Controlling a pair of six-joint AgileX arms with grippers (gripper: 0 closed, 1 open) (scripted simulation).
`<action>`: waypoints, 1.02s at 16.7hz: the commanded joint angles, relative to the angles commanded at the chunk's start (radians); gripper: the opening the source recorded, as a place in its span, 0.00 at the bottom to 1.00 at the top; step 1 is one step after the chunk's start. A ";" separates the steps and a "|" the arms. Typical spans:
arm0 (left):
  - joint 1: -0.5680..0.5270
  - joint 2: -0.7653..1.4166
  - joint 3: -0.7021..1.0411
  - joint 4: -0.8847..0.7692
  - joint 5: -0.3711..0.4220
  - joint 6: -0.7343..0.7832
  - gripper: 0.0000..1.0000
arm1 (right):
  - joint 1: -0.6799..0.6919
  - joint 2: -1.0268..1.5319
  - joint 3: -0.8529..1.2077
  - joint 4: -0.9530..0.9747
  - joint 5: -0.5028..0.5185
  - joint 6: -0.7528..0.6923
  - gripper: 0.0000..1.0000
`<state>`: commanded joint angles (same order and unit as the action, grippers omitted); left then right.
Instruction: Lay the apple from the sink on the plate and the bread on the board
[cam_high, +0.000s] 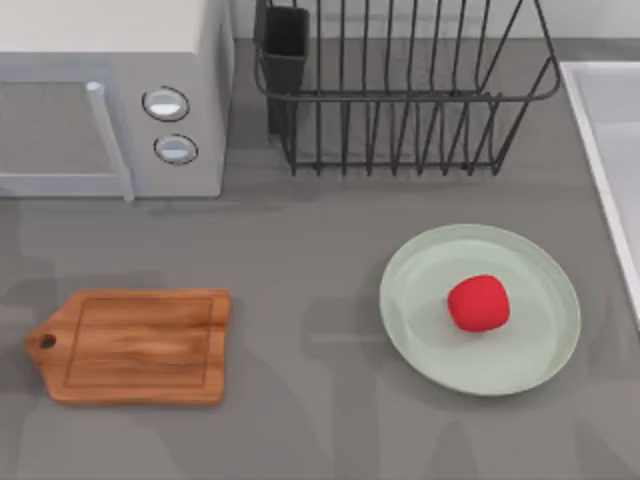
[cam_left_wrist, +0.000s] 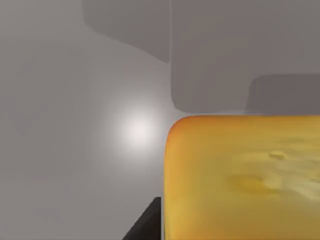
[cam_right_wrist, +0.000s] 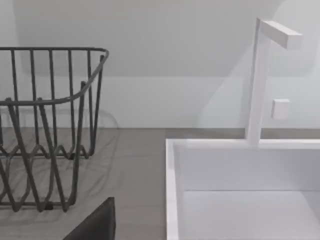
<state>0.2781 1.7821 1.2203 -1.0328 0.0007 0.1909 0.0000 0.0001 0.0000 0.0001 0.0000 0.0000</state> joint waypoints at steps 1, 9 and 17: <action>0.000 -0.017 0.027 -0.043 0.000 -0.001 0.00 | 0.000 0.000 0.000 0.000 0.000 0.000 1.00; 0.000 -0.054 0.076 -0.107 -0.001 -0.002 0.00 | 0.000 0.000 0.000 0.000 0.000 0.000 1.00; 0.001 -0.039 0.041 -0.066 -0.013 -0.352 0.00 | 0.000 0.000 0.000 0.000 0.000 0.000 1.00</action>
<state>0.2796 1.7433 1.2609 -1.0989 -0.0120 -0.1612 0.0000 0.0001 0.0000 0.0001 0.0000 0.0000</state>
